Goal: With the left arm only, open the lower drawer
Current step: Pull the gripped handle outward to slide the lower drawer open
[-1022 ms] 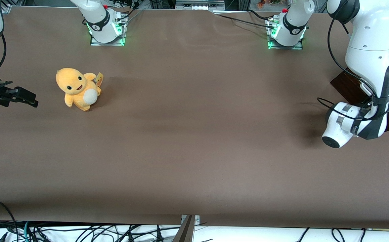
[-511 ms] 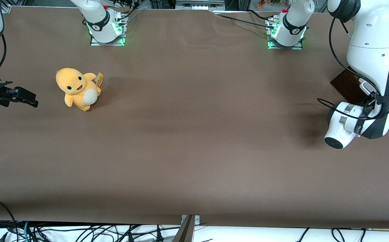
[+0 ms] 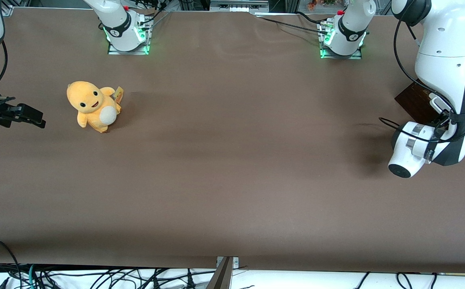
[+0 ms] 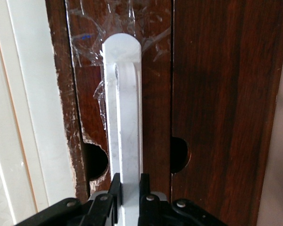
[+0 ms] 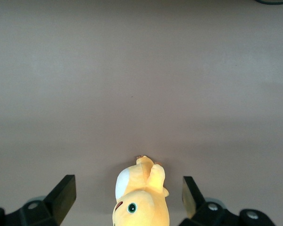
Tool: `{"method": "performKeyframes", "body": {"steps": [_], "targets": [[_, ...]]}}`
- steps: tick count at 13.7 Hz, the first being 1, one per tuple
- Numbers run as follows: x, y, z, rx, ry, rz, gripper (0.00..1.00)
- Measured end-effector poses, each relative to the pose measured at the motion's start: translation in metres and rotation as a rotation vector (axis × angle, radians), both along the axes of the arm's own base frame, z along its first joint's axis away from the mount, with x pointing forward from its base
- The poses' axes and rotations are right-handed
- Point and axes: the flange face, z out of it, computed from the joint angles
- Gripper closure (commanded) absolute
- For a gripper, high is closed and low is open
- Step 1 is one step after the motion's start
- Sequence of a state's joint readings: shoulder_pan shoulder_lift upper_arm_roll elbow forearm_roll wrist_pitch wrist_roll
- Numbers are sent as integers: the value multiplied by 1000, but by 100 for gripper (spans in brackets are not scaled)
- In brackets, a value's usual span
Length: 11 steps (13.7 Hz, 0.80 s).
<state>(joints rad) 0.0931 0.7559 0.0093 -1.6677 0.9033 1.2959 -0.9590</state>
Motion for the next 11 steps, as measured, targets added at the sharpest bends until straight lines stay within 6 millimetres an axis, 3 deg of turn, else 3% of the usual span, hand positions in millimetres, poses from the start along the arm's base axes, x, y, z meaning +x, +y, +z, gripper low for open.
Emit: {"method": "performKeyframes", "body": {"steps": [6, 11], "targets": [[7, -12, 2, -7, -11, -20, 100], [19, -57, 5, -14, -23, -93, 100]]}}
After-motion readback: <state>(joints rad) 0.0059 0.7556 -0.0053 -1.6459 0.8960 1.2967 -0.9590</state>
